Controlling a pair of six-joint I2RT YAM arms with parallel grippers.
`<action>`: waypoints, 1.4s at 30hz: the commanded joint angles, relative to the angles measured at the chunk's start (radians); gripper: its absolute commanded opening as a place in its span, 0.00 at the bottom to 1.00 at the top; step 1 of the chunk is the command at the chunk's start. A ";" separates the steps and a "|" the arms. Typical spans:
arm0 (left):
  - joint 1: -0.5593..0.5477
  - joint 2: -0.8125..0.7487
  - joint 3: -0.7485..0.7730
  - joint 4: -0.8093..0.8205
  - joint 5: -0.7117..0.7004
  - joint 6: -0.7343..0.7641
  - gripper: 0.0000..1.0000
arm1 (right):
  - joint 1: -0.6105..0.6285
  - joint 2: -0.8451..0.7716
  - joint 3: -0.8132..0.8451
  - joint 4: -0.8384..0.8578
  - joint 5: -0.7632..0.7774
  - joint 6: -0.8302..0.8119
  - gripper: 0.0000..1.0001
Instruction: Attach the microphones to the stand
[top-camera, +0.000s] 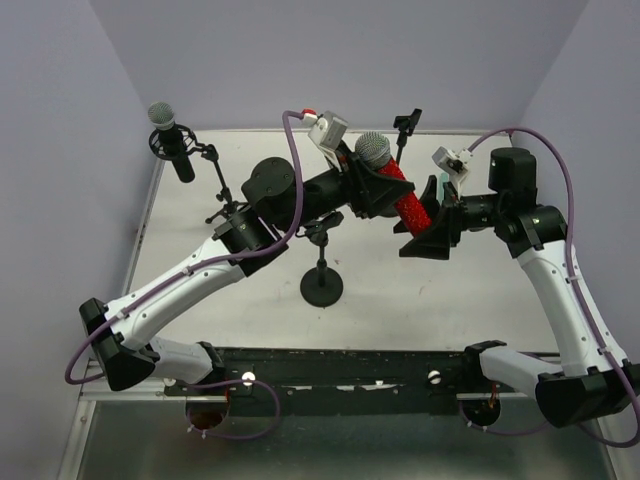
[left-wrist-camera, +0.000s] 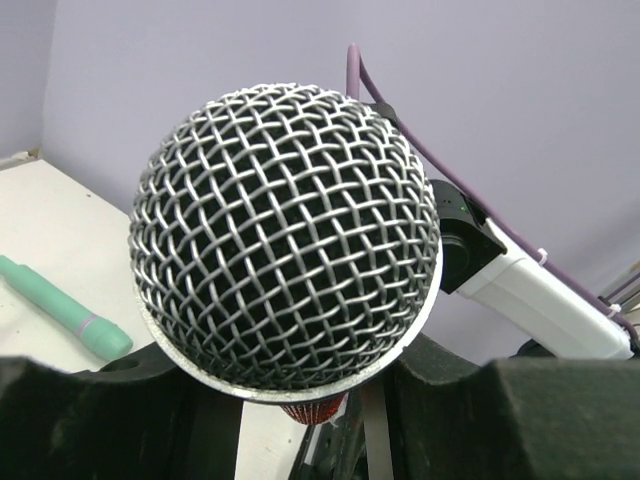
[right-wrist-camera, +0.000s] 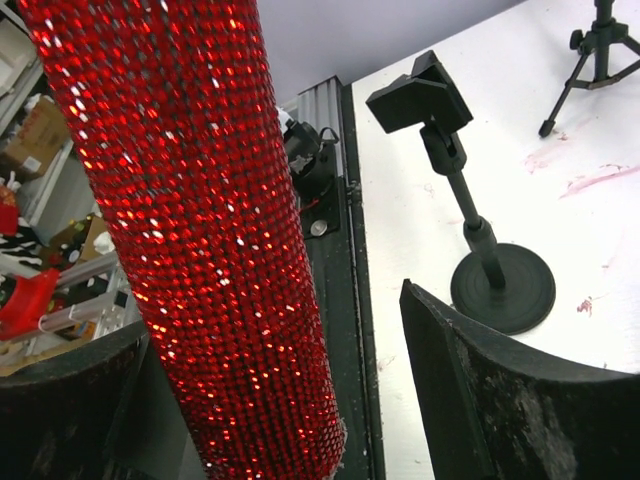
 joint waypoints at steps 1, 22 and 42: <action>-0.006 0.012 0.044 -0.025 0.044 0.046 0.00 | 0.005 0.015 0.049 -0.025 0.004 -0.026 0.81; 0.040 -0.290 -0.217 -0.086 0.040 0.212 0.98 | 0.020 0.049 0.087 -0.129 -0.065 -0.225 0.00; 0.327 -0.656 -0.713 -0.119 0.247 0.894 0.97 | 0.043 0.457 0.262 -0.714 -0.078 -1.424 0.00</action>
